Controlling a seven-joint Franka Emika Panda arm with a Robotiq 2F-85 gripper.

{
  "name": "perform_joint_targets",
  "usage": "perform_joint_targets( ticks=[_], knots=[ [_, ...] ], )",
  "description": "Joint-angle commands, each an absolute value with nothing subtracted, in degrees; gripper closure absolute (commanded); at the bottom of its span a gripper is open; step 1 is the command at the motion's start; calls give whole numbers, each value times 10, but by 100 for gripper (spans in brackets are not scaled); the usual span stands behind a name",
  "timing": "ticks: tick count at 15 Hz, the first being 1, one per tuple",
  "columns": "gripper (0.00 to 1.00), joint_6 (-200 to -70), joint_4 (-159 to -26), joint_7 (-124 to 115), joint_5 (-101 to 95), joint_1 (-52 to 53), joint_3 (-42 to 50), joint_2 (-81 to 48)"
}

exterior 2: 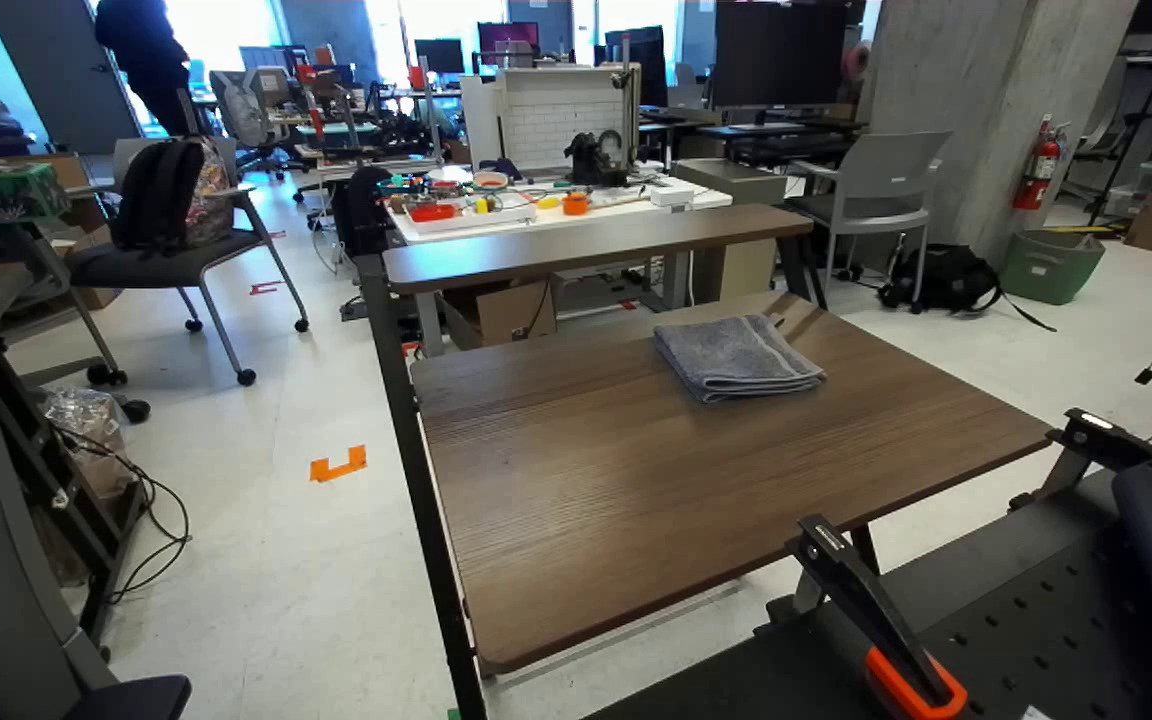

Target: Move the towel to the left, then to the right

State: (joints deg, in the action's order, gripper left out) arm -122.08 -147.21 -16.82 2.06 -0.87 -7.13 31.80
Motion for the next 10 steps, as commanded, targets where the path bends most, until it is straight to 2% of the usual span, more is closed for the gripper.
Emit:
perform_joint_targets(
  ticks=[1, 10],
  knots=[
    [0, -1273, -1443, -182, 21, -14, -69, 260],
    [0, -1440, -1338, -198, -22, -37, -45, 9]
  ],
)
